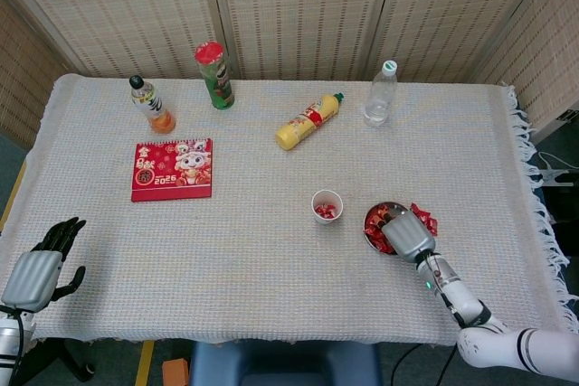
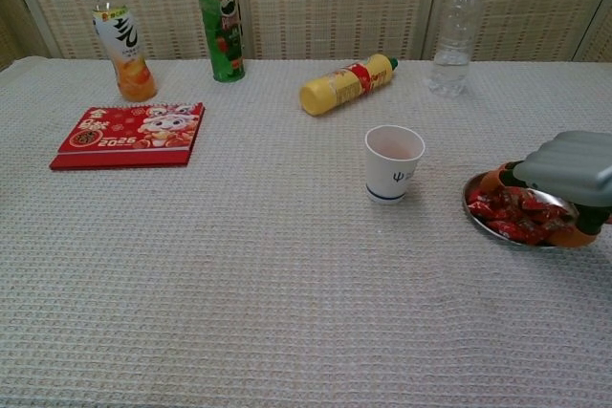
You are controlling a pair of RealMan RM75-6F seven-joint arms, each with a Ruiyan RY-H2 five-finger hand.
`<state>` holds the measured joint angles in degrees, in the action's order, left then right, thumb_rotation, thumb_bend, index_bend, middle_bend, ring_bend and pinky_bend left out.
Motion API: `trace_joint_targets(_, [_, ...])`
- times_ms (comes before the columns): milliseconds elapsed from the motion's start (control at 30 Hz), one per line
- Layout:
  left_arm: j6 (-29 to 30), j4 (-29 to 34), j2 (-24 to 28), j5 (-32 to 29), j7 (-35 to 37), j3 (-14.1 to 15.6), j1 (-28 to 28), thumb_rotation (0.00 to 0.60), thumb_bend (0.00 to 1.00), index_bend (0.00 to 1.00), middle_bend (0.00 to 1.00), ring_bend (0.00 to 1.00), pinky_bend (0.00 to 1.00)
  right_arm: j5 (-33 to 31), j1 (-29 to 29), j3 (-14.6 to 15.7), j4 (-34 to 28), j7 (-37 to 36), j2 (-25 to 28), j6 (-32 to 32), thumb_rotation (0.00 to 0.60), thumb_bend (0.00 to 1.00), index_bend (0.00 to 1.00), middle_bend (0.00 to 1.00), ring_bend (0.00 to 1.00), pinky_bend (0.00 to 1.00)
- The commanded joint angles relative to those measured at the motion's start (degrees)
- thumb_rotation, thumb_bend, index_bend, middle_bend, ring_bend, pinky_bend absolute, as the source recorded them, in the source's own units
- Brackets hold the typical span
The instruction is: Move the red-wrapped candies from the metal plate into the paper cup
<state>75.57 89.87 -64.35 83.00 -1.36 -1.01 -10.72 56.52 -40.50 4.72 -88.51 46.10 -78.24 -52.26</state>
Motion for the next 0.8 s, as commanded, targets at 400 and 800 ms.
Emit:
trace_joint_targets(400, [-0.25, -0.14, 0.16, -0.08, 0.40, 0.01, -0.10, 0.600, 0.44, 0.00, 0.00, 0.05, 0.34, -0.94, 0.12, 0.66, 0.99, 4.27, -2.30, -2.35, 0.600, 0.22, 0.30, 0.32, 0.87, 1.00])
trace_joint_targets(800, [-0.42, -0.09, 0.31, 0.01, 0.45, 0.12, -0.15, 0.600, 0.44, 0.00, 0.00, 0.05, 0.34, -0.45, 0.42, 0.98, 2.35, 6.69, -3.75, -3.62, 0.600, 0.37, 0.51, 0.44, 0.88, 1.00])
